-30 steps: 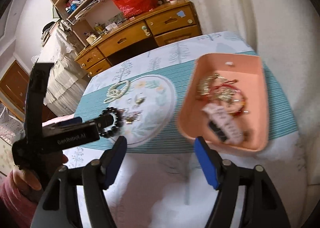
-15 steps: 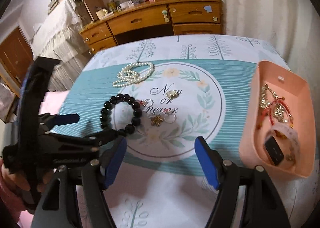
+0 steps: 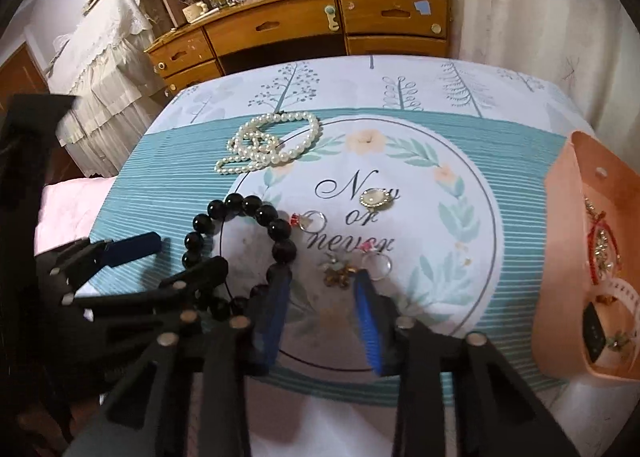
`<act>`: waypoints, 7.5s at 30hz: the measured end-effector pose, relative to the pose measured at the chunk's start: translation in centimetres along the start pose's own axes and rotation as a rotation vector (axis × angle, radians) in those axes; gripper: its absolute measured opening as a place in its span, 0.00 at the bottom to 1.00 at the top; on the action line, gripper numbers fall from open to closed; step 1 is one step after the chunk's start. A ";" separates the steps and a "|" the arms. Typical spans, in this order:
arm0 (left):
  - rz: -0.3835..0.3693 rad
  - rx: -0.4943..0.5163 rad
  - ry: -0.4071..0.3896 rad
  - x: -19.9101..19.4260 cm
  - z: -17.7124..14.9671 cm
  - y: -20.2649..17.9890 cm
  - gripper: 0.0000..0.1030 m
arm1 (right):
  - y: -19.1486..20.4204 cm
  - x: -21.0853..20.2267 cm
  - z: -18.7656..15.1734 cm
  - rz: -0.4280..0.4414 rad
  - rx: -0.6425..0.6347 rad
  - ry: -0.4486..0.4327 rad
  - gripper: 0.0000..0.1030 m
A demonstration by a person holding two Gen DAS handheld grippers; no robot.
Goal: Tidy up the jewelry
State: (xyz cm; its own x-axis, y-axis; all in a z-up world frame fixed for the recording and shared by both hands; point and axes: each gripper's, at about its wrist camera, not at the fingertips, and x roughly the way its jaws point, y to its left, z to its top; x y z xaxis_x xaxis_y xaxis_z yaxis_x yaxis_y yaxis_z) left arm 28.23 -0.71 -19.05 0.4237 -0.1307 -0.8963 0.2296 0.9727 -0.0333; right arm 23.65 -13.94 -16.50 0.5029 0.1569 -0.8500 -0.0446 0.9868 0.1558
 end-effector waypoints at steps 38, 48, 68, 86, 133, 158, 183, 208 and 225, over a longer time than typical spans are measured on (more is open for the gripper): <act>-0.117 -0.067 -0.335 -14.6 4.5 -8.8 0.12 | -6.2 -12.4 1.2 0.025 -0.148 -0.241 0.12; -0.241 0.068 -0.365 -15.6 5.8 -19.0 0.12 | -13.0 -16.6 -0.7 0.002 -0.124 -0.256 0.13; -0.121 -0.028 -0.210 -12.0 5.0 -20.7 0.85 | -21.1 -15.4 -2.3 0.085 0.097 -0.141 0.16; 0.063 -0.033 0.170 -2.9 2.7 -2.7 0.87 | -11.3 -9.5 -2.6 0.223 0.469 -0.106 0.59; -0.173 0.118 -0.199 -4.2 11.4 -1.2 0.05 | -0.8 -1.9 0.4 -0.157 0.044 -0.148 0.04; -0.342 0.245 -0.294 -15.0 10.2 -20.4 0.06 | -11.4 -17.6 0.4 -0.242 -0.050 -0.327 0.05; -0.141 0.097 -0.094 -10.2 7.8 -16.7 0.78 | -18.4 -15.4 -0.2 -0.002 0.263 -0.160 0.40; 0.083 -0.061 -0.098 1.6 4.7 0.0 0.86 | -7.5 -3.2 -1.2 -0.124 0.593 0.050 0.52; 0.129 -0.023 -0.163 4.1 6.7 -0.1 0.91 | -8.6 -2.0 -0.4 -0.414 0.537 -0.028 0.57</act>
State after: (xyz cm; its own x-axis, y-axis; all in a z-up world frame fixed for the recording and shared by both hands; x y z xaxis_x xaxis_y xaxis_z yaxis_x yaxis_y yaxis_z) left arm 35.85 -2.60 -19.78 0.5852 -0.0318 -0.8102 0.1449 0.9872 0.0659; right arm 22.70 -22.68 -16.29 0.4092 -0.2376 -0.8810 0.5874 0.8074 0.0551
